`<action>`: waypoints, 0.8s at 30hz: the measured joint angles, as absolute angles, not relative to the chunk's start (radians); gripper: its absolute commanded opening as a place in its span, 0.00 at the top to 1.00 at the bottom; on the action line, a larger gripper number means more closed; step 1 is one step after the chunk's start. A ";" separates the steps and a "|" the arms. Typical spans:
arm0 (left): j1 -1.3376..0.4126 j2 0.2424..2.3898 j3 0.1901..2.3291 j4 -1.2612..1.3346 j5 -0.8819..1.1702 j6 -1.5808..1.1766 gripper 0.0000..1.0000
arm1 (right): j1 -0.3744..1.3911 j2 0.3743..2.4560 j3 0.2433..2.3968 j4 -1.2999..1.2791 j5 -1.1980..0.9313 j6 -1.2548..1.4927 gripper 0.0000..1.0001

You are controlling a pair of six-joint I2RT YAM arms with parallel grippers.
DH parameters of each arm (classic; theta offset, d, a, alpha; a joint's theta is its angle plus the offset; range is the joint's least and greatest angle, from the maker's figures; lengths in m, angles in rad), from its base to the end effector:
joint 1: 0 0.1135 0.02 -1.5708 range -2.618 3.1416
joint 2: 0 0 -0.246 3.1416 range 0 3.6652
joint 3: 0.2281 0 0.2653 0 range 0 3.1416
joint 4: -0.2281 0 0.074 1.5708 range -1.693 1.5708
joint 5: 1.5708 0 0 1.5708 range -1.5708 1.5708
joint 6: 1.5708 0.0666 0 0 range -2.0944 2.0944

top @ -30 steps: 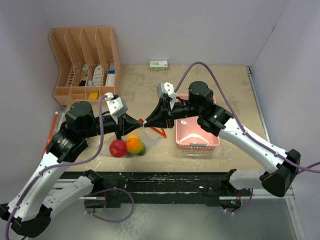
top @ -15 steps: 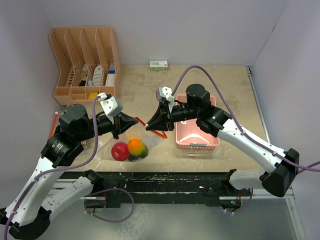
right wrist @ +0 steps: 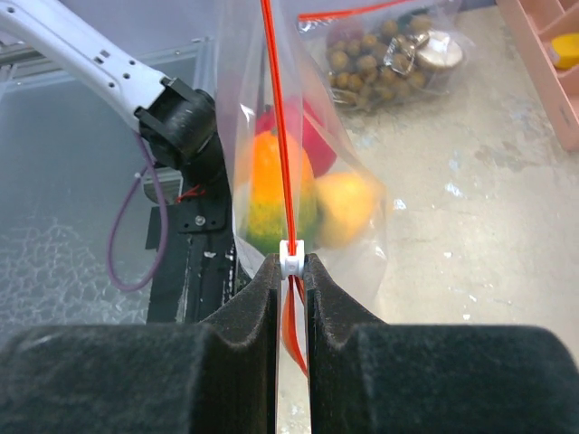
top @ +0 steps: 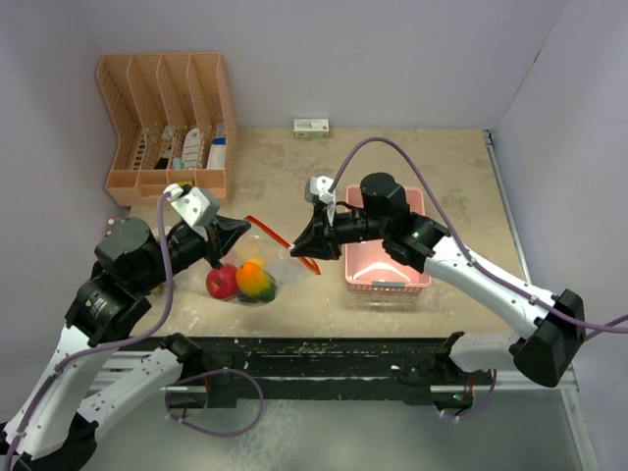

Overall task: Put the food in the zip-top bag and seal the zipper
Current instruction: Zip the zipper food storage bag at the center of the board.

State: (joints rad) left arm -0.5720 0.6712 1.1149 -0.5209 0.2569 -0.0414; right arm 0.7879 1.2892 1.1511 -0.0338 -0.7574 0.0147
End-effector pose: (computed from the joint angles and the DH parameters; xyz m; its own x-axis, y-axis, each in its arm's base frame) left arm 0.1363 -0.1079 0.4209 -0.0953 0.0137 -0.9954 0.7332 0.6772 -0.0608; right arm 0.2049 0.2708 0.3527 -0.1352 -0.1208 -0.9834 -0.9907 0.0345 0.1320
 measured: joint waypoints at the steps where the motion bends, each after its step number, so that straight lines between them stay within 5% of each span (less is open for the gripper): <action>1: -0.572 0.668 1.115 -0.522 0.244 -0.042 1.00 | 0.787 1.289 1.147 -0.036 -0.748 0.014 1.00; 24: -0.572 0.640 1.122 -0.579 0.032 -0.051 1.00 | 0.771 1.404 1.017 -0.096 -0.454 0.040 1.00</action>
